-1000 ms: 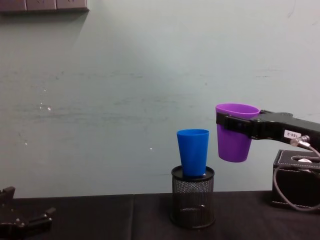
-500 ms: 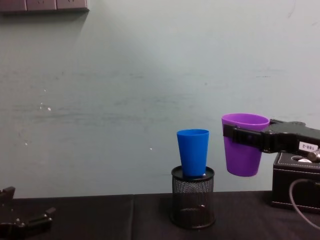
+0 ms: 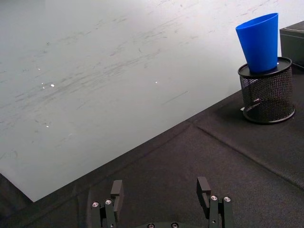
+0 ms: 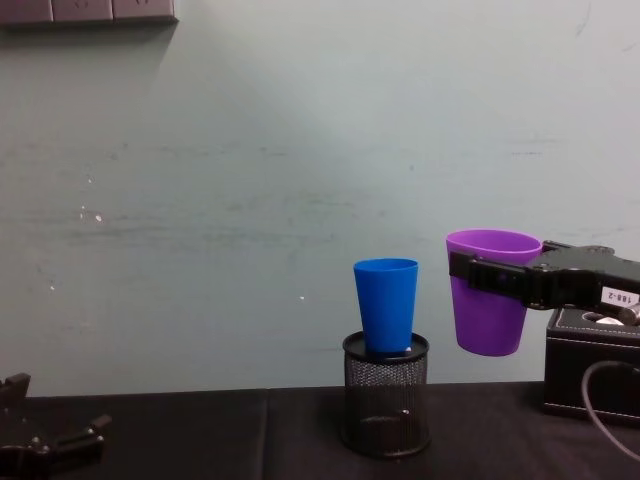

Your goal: Pick up one cup with a gripper and tap it against the other cup.

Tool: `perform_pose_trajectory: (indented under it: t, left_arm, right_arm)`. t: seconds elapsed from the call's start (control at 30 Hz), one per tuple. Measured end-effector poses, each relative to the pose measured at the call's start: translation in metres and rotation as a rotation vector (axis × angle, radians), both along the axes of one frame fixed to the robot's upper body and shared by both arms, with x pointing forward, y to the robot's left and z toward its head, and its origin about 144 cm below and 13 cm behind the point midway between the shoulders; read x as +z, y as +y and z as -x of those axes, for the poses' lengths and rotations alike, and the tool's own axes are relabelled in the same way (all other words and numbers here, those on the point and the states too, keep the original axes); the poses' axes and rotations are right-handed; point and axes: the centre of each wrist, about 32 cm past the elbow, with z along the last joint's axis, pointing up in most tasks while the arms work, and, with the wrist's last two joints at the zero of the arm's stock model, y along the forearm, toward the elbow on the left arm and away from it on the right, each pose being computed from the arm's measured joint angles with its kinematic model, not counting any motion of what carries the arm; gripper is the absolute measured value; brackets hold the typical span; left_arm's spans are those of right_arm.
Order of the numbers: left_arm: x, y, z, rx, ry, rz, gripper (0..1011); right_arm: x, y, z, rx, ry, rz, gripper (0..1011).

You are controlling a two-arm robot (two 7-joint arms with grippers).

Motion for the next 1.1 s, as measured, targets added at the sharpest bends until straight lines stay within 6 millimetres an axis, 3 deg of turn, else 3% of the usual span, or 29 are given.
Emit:
perform_pose_trajectory:
  t: [1.1]
  left_arm:
    - [0.0, 0.0, 0.0, 0.0, 0.0, 0.0, 1012]
  right_arm:
    - [0.0002, 0.0001, -0.0008, 0.008, -0.003, -0.001, 735]
